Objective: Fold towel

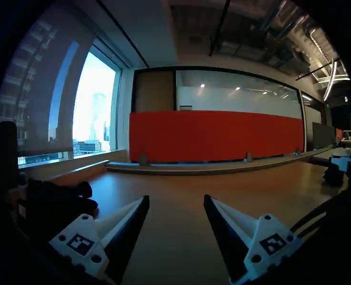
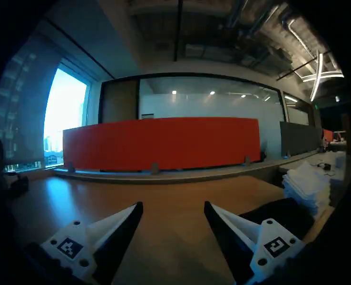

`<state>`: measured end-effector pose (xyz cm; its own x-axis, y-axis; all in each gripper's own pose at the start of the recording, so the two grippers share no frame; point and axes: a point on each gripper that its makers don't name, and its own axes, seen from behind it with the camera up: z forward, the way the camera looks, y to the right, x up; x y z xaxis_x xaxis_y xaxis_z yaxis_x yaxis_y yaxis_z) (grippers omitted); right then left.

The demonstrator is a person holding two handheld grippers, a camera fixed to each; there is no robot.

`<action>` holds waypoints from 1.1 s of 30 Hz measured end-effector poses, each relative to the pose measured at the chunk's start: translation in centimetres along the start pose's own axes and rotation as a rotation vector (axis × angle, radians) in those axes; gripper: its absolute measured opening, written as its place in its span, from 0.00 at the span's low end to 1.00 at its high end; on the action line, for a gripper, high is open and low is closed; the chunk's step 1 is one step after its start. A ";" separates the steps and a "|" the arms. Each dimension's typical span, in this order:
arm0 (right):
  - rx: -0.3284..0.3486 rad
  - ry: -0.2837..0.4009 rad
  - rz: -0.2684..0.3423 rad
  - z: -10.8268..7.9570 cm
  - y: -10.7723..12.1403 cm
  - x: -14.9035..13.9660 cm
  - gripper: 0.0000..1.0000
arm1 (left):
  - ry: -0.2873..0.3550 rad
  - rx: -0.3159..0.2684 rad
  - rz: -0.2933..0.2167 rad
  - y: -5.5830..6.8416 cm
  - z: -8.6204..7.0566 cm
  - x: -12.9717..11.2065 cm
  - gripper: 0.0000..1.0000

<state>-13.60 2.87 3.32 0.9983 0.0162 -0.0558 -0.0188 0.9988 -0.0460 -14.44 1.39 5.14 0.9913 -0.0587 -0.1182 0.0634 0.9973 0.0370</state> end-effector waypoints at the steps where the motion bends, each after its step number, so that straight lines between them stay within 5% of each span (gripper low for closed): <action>1: 0.003 -0.001 -0.007 -0.1 -0.2 0.0 0.99 | 0.000 0.000 0.000 0.0 0.0 0.0 0.84; 33: 0.011 -0.004 -0.036 -0.6 -0.9 -0.1 0.99 | -0.001 0.000 0.000 0.0 0.0 0.2 0.84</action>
<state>-13.72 1.90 2.78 0.9985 -0.0193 -0.0505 0.0174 0.9992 -0.0371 -14.23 1.39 5.08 0.9914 -0.0585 -0.1175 0.0632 0.9973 0.0369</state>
